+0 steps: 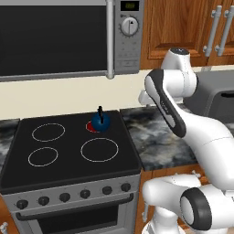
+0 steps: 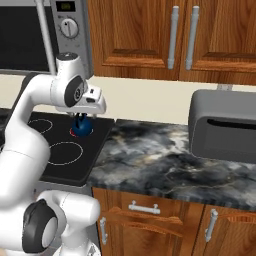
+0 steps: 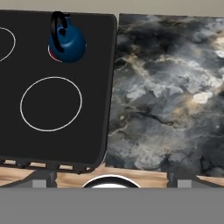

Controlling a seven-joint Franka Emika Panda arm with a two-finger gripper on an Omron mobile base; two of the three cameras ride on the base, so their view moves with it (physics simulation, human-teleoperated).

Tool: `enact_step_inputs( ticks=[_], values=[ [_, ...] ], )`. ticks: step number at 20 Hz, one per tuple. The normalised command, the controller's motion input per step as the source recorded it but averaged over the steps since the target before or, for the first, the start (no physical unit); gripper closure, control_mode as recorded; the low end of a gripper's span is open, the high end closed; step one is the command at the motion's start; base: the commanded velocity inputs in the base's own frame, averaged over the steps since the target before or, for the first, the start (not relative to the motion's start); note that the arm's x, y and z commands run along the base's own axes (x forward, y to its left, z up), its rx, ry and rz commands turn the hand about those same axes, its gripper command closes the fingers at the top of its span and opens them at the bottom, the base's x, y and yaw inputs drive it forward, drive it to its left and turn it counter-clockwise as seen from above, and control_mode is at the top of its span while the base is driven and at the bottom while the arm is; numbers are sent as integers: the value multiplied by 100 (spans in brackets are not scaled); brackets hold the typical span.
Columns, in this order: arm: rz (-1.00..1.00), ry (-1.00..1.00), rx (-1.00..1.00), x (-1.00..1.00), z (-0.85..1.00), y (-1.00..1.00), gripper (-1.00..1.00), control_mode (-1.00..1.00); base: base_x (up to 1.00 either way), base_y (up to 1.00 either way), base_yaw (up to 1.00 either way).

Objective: The kettle is done boiling. Turn off the stove, then wait for 300 timesteps before moving the kettle to the dining table.

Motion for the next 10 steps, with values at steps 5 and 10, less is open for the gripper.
enact_step_inputs(
  ticks=[5, 10],
  values=[
    [1, 0, -7, 0, 0, 36, -100, -100, 0, 0, 0],
    [2, 0, -7, 0, 0, 39, -100, -100, 0, 0, 0]
  ],
)
